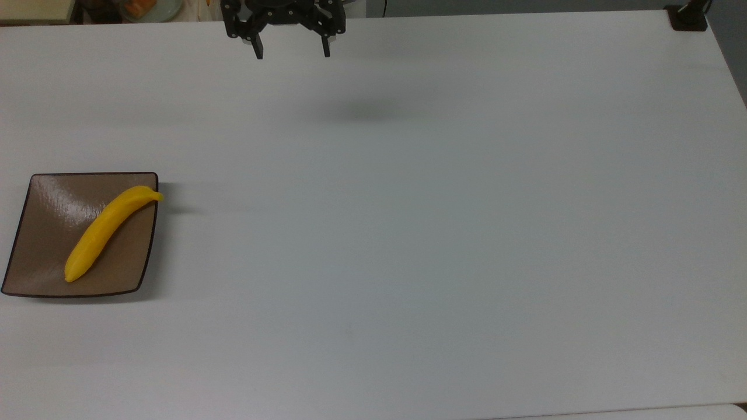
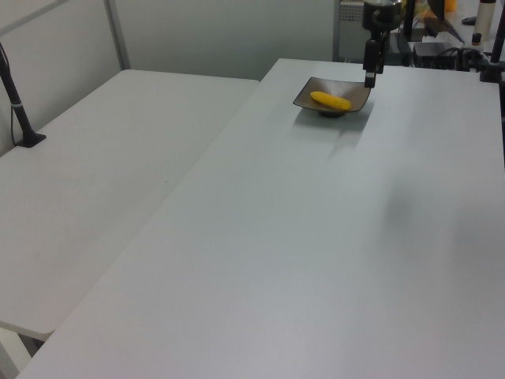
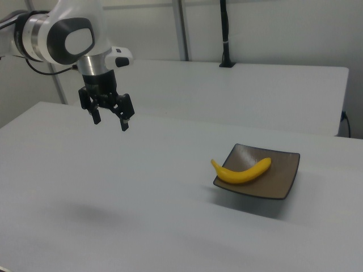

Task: Bananas placed on a ceramic plate

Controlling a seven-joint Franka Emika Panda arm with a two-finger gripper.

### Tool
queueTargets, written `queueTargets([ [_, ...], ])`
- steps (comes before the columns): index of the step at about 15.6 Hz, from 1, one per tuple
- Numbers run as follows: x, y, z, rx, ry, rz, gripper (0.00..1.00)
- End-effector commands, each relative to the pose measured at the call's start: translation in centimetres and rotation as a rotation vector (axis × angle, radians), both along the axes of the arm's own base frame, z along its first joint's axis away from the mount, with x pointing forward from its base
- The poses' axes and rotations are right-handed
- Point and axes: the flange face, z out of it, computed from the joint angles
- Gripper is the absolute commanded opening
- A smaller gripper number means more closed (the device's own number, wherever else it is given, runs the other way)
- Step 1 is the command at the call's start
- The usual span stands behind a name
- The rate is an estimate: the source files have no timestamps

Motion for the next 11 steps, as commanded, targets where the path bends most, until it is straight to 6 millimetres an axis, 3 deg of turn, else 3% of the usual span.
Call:
queueTargets([
  [1,-1.1,0.8,-0.2,-0.051,0.021,0.031,1.0],
  [6,-1.0,3.0,-0.7,-0.102,0.015,0.074,1.0],
  [11,-1.0,1.8,-0.3,-0.09,0.013,0.049,1.0],
])
